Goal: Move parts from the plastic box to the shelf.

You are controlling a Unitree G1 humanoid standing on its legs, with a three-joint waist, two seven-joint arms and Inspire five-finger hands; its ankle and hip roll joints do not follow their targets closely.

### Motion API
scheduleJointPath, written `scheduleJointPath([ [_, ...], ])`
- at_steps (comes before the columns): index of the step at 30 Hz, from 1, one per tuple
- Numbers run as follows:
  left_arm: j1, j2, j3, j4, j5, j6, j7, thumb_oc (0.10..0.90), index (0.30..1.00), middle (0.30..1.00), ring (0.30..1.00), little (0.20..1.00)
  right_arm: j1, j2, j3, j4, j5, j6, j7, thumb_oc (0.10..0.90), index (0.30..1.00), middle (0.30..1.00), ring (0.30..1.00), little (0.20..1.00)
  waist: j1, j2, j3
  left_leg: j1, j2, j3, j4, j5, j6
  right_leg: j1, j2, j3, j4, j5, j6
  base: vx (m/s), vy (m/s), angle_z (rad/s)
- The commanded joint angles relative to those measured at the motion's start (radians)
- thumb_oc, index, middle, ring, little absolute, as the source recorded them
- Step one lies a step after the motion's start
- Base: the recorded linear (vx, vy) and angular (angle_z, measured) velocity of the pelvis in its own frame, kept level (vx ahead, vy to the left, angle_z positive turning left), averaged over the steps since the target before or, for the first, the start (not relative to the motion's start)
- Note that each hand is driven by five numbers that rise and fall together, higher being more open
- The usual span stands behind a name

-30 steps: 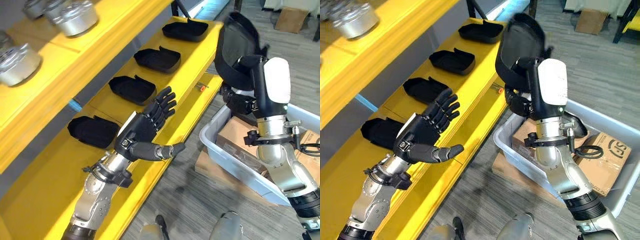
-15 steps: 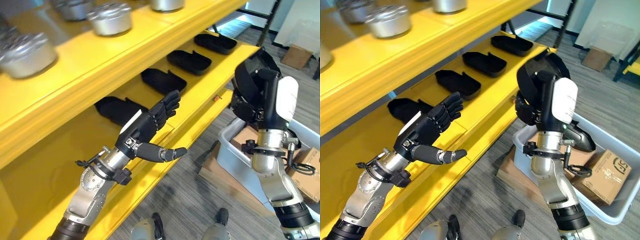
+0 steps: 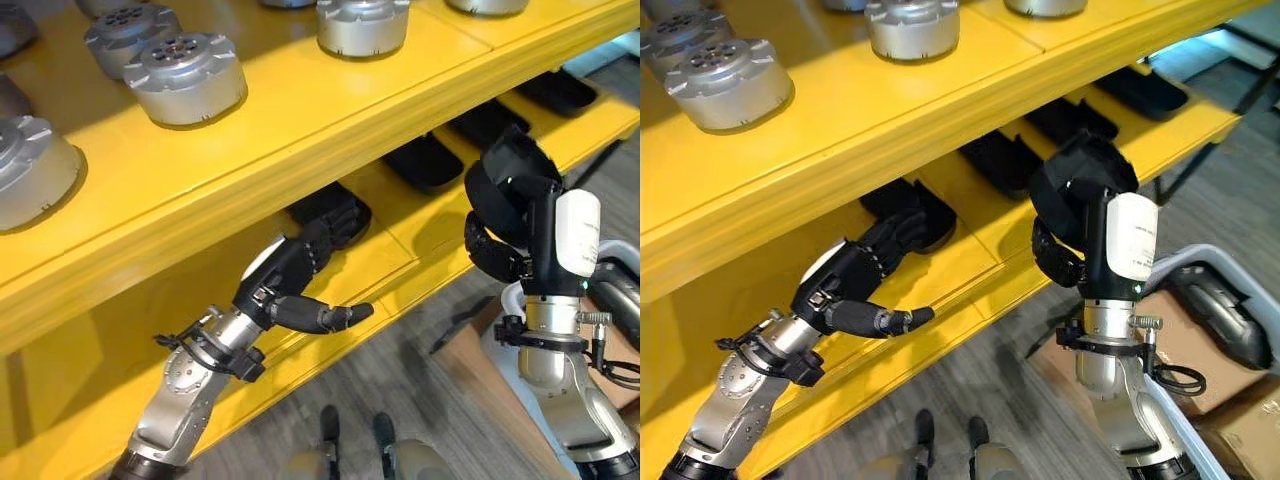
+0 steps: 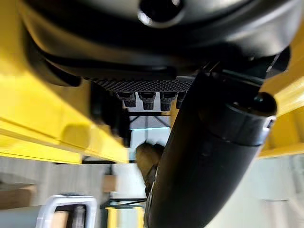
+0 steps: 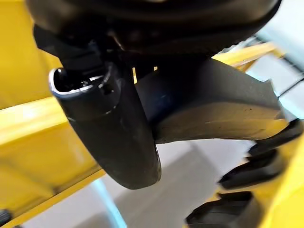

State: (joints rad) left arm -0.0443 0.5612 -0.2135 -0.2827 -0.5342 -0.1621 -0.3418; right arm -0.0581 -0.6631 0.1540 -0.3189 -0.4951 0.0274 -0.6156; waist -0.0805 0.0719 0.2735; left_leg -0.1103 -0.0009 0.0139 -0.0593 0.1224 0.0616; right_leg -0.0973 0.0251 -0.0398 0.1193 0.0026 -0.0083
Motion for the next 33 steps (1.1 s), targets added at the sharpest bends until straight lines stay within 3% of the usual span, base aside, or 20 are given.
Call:
scheduleJointPath([
  [1, -0.100, -0.032, 0.066, -0.090, -0.047, -0.149, -0.093, 0.900, 1.000, 1.000, 1.000, 1.000, -0.148, -0.054, -0.108, -0.083, -0.151, -0.069, -0.099, 0.400, 0.300, 0.300, 0.300, 0.300, -0.020, -0.038, -0.013, 0.095, -0.022, 0.177, 0.140, -0.218, -0.014, -0.016, -0.046, 0.007, 0.061, -0.056, 0.057, -0.16, 0.011, 1.26],
  [6, -0.083, -0.034, 0.071, -0.111, -0.067, -0.150, -0.055, 0.900, 1.000, 1.000, 1.000, 1.000, -0.192, -0.103, -0.094, -0.096, -0.192, -0.071, -0.053, 0.400, 0.300, 0.300, 0.300, 0.300, -0.020, -0.031, -0.007, 0.090, 0.034, 0.137, 0.171, -0.221, -0.054, -0.006, -0.081, 0.001, 0.058, -0.064, 0.049, -0.05, 0.103, 0.76],
  [8, -0.066, -0.029, 0.081, -0.125, -0.074, -0.147, -0.037, 0.900, 1.000, 1.000, 1.000, 1.000, -0.213, -0.134, -0.079, -0.100, -0.199, -0.081, -0.029, 0.400, 0.300, 0.300, 0.300, 0.300, -0.023, -0.025, -0.012, 0.106, 0.093, 0.122, 0.138, -0.186, -0.086, -0.008, -0.095, 0.003, 0.058, -0.074, 0.046, 0.01, 0.214, 0.32],
  [9, -0.045, -0.022, 0.088, -0.130, -0.079, -0.148, -0.010, 0.900, 1.000, 1.000, 1.000, 1.000, -0.234, -0.174, -0.061, -0.101, -0.186, -0.087, -0.012, 0.400, 0.300, 0.300, 0.300, 0.300, -0.024, -0.023, -0.018, 0.118, 0.181, 0.111, 0.109, -0.104, -0.129, -0.013, -0.110, 0.000, 0.069, -0.090, 0.038, 0.01, 0.316, 0.26],
  [10, -0.040, -0.018, 0.091, -0.125, -0.078, -0.155, 0.003, 0.900, 1.000, 1.000, 1.000, 1.000, -0.248, -0.195, -0.049, -0.096, -0.182, -0.089, -0.009, 0.400, 0.300, 0.300, 0.300, 0.300, -0.023, -0.022, -0.018, 0.118, 0.237, 0.103, 0.104, -0.039, -0.150, -0.019, -0.122, -0.005, 0.082, -0.101, 0.031, -0.05, 0.615, 0.12],
  [11, -0.036, -0.023, 0.096, -0.099, -0.076, -0.187, 0.024, 0.900, 1.000, 1.000, 1.000, 1.000, -0.297, -0.235, -0.031, -0.076, -0.170, -0.111, -0.003, 0.400, 0.300, 0.300, 0.300, 0.300, -0.034, -0.010, -0.016, 0.119, 0.327, 0.087, 0.091, 0.066, -0.185, -0.060, -0.148, -0.010, 0.148, -0.138, 0.014, -0.07, 0.537, 0.03],
  [15, -0.029, -0.032, 0.101, -0.076, -0.082, -0.207, 0.047, 0.900, 1.000, 1.000, 1.000, 1.000, -0.335, -0.257, -0.018, -0.073, -0.180, -0.126, 0.031, 0.400, 0.300, 0.300, 0.300, 0.300, -0.047, 0.009, -0.018, 0.135, 0.369, 0.071, 0.080, 0.126, -0.209, -0.103, -0.170, 0.007, 0.230, -0.175, 0.006, 0.00, 0.462, -0.13],
  [18, -0.016, -0.052, 0.105, -0.041, -0.104, -0.218, 0.071, 0.900, 1.000, 1.000, 1.000, 1.000, -0.330, -0.268, -0.019, -0.074, -0.219, -0.154, 0.051, 0.400, 0.300, 0.300, 0.300, 0.300, -0.065, 0.026, -0.027, 0.133, 0.419, 0.062, 0.072, 0.220, -0.239, -0.132, -0.210, 0.041, 0.294, -0.203, 0.011, 0.05, 0.744, 0.21],
  [20, -0.013, -0.053, 0.103, -0.020, -0.120, -0.224, 0.064, 0.900, 1.000, 1.000, 1.000, 1.000, -0.321, -0.274, -0.030, -0.064, -0.226, -0.177, 0.043, 0.400, 0.300, 0.300, 0.300, 0.300, -0.074, 0.033, -0.032, 0.134, 0.409, 0.068, 0.066, 0.187, -0.239, -0.133, -0.227, 0.050, 0.295, -0.201, 0.026, 0.05, 0.521, 0.33],
  [23, -0.014, -0.047, 0.112, -0.017, -0.142, -0.196, 0.038, 0.900, 1.000, 1.000, 1.000, 1.000, -0.289, -0.275, -0.071, -0.060, -0.246, -0.210, 0.039, 0.400, 0.300, 0.300, 0.300, 0.300, -0.083, 0.043, -0.043, 0.133, 0.382, 0.119, 0.066, 0.094, -0.243, -0.120, -0.269, 0.055, 0.256, -0.161, 0.076, 0.03, 0.406, 0.11],
  [24, -0.018, -0.038, 0.114, -0.020, -0.152, -0.168, 0.018, 0.900, 1.000, 1.000, 1.000, 1.000, -0.270, -0.264, -0.091, -0.058, -0.248, -0.204, 0.061, 0.400, 0.300, 0.300, 0.300, 0.300, -0.079, 0.042, -0.046, 0.129, 0.348, 0.150, 0.089, 0.009, -0.229, -0.095, -0.306, 0.048, 0.201, -0.107, 0.109, 0.16, 0.510, -0.02],
  [25, -0.024, 0.008, 0.111, -0.036, -0.189, -0.116, -0.050, 0.900, 1.000, 1.000, 1.000, 1.000, -0.241, -0.227, -0.099, -0.050, -0.255, -0.197, 0.086, 0.400, 0.300, 0.300, 0.300, 0.300, -0.052, 0.013, -0.059, 0.122, 0.252, 0.189, 0.123, -0.162, -0.178, -0.030, -0.407, 0.035, 0.023, 0.077, 0.183, 0.16, 0.474, -0.05],
  [27, -0.034, 0.025, 0.109, -0.048, -0.203, -0.078, -0.079, 0.900, 1.000, 1.000, 1.000, 1.000, -0.216, -0.205, -0.103, -0.068, -0.221, -0.187, 0.118, 0.400, 0.300, 0.300, 0.300, 0.300, -0.046, -0.005, -0.076, 0.126, 0.214, 0.187, 0.103, -0.180, -0.154, 0.000, -0.409, 0.040, -0.051, 0.118, 0.194, 0.12, 0.229, 0.00],
  [29, -0.029, 0.032, 0.109, -0.057, -0.204, -0.062, -0.094, 0.900, 1.000, 1.000, 1.000, 1.000, -0.180, -0.188, -0.109, -0.086, -0.230, -0.191, 0.116, 0.400, 0.300, 0.300, 0.300, 0.300, -0.041, -0.016, -0.081, 0.123, 0.194, 0.171, 0.108, -0.192, -0.141, -0.001, -0.394, 0.039, -0.041, 0.122, 0.187, 0.06, 0.062, 0.14],
  [30, -0.020, 0.038, 0.112, -0.069, -0.201, -0.054, -0.081, 0.900, 1.000, 1.000, 1.000, 1.000, -0.171, -0.172, -0.106, -0.090, -0.230, -0.214, 0.128, 0.400, 0.300, 0.300, 0.300, 0.300, -0.026, -0.024, -0.078, 0.124, 0.187, 0.171, 0.111, -0.197, -0.131, -0.018, -0.390, 0.011, 0.001, 0.103, 0.182, -0.02, 0.049, 0.14],
  [31, -0.021, 0.039, 0.110, -0.073, -0.177, -0.061, -0.060, 0.900, 1.000, 1.000, 1.000, 1.000, -0.185, -0.168, -0.082, -0.103, -0.221, -0.208, 0.144, 0.400, 0.300, 0.300, 0.300, 0.300, -0.020, -0.031, -0.069, 0.119, 0.184, 0.176, 0.121, -0.207, -0.121, -0.033, -0.367, 0.007, 0.042, 0.060, 0.178, -0.05, 0.031, -0.01],
  [33, -0.032, 0.043, 0.108, -0.076, -0.169, -0.066, -0.049, 0.900, 1.000, 1.000, 1.000, 1.000, -0.192, -0.175, -0.066, -0.118, -0.221, -0.197, 0.154, 0.400, 0.300, 0.300, 0.300, 0.300, -0.016, -0.038, -0.061, 0.101, 0.183, 0.173, 0.141, -0.219, -0.118, -0.038, -0.356, 0.012, 0.053, 0.034, 0.176, -0.05, -0.070, -0.29],
])
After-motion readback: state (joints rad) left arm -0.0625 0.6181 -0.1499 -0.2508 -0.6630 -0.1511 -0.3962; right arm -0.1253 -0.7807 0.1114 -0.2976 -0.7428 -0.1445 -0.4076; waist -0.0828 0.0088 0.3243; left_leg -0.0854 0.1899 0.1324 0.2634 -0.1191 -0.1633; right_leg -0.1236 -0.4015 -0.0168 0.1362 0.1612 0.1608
